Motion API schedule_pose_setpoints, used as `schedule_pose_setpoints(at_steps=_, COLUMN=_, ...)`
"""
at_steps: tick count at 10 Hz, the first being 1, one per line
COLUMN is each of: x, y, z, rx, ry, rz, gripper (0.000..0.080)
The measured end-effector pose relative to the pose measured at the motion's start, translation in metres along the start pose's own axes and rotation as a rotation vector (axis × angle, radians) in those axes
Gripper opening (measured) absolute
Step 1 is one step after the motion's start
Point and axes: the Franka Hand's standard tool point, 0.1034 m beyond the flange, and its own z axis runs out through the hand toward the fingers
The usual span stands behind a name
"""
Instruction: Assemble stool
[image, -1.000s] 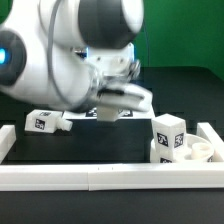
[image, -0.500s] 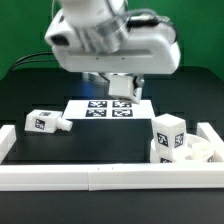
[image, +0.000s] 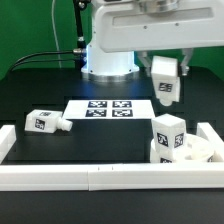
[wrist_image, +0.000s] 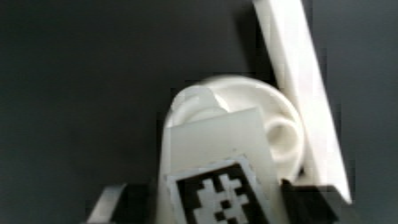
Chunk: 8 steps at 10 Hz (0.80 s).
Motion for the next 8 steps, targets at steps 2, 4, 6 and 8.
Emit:
schedule_pose_setpoints(at_steps=2, x=0.004, y=-0.003, z=0.002, rx=0.013, ry=0.123, rz=-0.004, gripper=0.0321)
schedule_pose_setpoints(at_steps=4, x=0.015, y=-0.011, z=0.007, rx=0.022, ry=0.237, rz=-0.017, gripper=0.0321)
schedule_pose_setpoints(at_steps=6, x=0.029, y=-0.026, z=0.007, rx=0.042, ry=0.352, rz=-0.014, gripper=0.0321)
schedule_pose_setpoints(at_steps=8, x=0.028, y=-0.023, z=0.009, rx=0.036, ry=0.339, rz=-0.016, gripper=0.0321)
